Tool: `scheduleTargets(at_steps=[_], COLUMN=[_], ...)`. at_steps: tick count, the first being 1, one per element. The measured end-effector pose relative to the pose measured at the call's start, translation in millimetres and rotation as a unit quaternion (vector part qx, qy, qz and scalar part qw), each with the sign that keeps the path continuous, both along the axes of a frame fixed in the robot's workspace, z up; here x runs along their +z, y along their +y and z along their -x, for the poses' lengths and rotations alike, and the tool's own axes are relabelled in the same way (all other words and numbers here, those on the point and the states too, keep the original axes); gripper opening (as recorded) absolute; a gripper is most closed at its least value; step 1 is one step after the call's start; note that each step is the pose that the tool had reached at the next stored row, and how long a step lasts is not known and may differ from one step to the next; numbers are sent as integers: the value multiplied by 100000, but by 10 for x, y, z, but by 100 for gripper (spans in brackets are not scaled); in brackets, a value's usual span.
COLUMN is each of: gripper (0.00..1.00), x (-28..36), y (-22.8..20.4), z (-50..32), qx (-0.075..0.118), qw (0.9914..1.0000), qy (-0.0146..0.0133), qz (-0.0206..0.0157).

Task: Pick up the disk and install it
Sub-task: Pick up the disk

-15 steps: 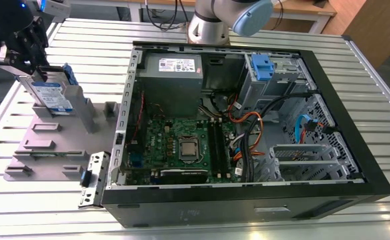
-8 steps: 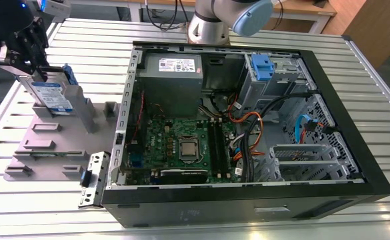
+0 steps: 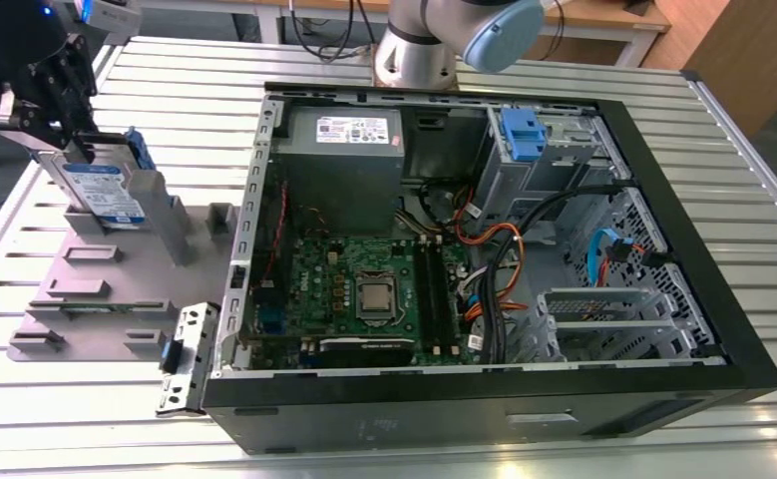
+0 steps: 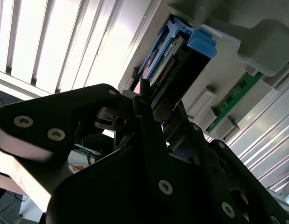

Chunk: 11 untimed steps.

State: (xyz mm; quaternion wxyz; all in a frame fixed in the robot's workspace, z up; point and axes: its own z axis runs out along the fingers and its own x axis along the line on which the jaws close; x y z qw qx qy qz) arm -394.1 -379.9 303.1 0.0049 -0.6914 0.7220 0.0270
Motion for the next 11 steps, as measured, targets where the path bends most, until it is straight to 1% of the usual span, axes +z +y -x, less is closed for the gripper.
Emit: scheduleTargets(at_steps=[5, 9, 11], gripper=[35, 35, 35], x=[2, 42, 47], y=[1, 1, 1], z=[0, 0, 0], qx=[-2, -3, -6], qw=[100000, 100000, 100000], qy=[-2, 0, -15], qz=[-2, 0, -8])
